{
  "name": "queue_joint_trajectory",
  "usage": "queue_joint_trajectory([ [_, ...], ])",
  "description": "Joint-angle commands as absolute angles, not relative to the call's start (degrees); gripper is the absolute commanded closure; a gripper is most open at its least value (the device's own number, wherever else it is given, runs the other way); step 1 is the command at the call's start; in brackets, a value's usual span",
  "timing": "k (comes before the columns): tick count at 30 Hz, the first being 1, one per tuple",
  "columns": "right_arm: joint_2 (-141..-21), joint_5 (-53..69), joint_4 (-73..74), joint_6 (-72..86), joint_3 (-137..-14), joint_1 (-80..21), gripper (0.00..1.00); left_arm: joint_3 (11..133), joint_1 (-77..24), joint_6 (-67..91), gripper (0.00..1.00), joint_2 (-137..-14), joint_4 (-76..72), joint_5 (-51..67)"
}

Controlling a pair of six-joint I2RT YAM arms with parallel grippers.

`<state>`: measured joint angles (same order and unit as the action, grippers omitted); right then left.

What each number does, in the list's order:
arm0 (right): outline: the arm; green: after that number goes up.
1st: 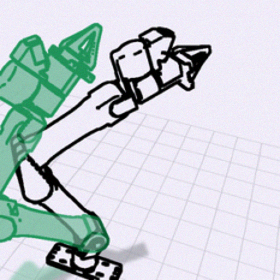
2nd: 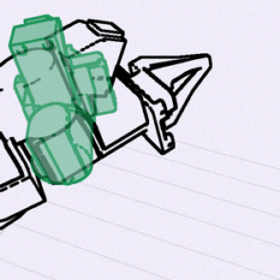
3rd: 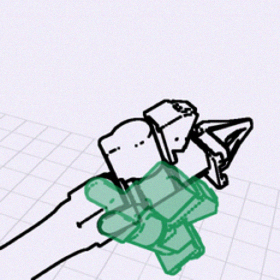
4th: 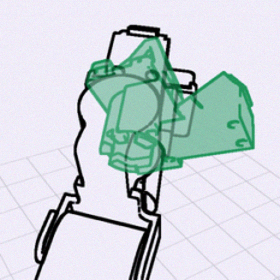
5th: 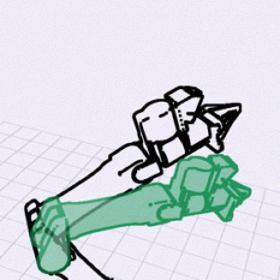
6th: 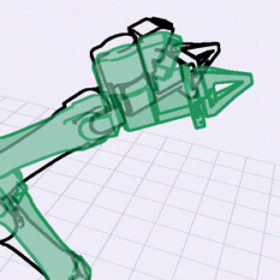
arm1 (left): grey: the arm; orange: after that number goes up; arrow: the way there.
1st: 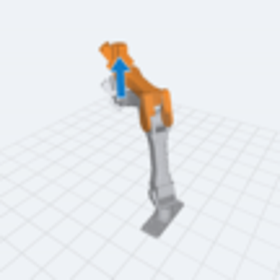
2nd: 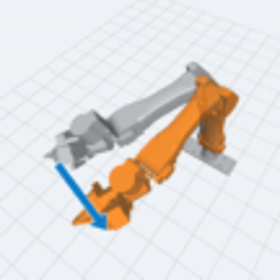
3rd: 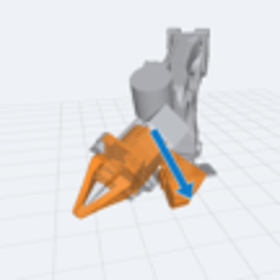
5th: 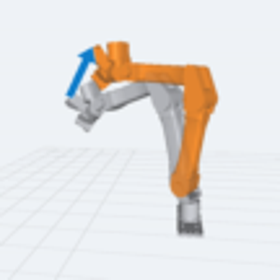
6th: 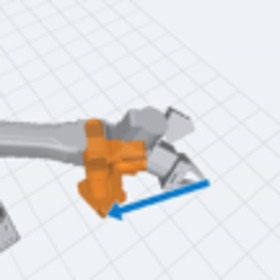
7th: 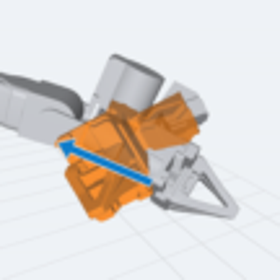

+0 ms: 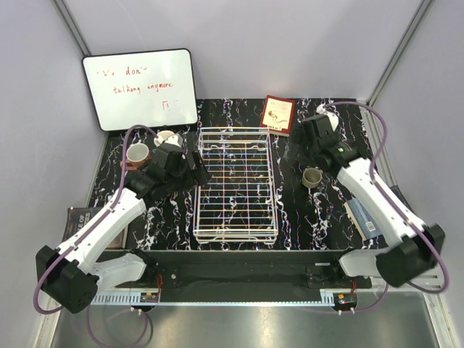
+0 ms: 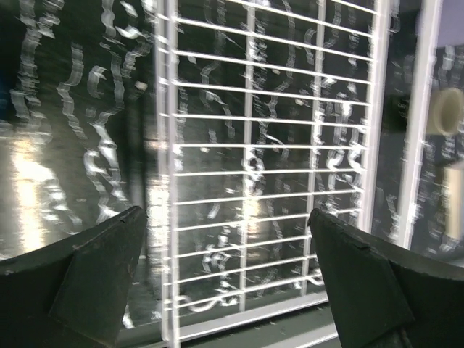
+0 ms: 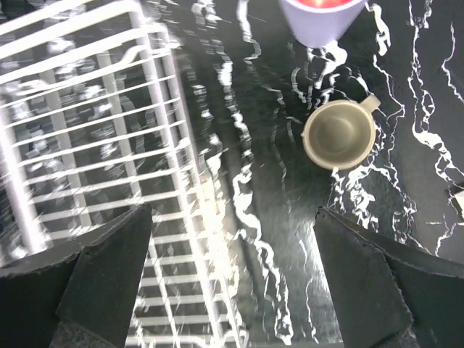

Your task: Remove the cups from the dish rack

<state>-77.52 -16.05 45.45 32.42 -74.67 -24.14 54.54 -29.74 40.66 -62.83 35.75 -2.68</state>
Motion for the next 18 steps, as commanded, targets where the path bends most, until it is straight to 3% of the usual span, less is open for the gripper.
queue_joint_trajectory([
  [1,-67.53,-20.99,51.06,32.43,-76.12,-28.11,0.0,59.32,-30.14,33.5,0.01,-63.63,40.51,-10.71],
  [11,-55.11,-33.3,56.07,31.46,-69.09,-40.07,0.0,63.45,-31.38,27.69,0.01,-63.9,44.56,-18.11],
  [18,-53.17,-37.0,54.06,29.01,-68.02,-41.57,0.0,66.0,-31.73,27.07,0.01,-65.57,44.56,-17.93],
])
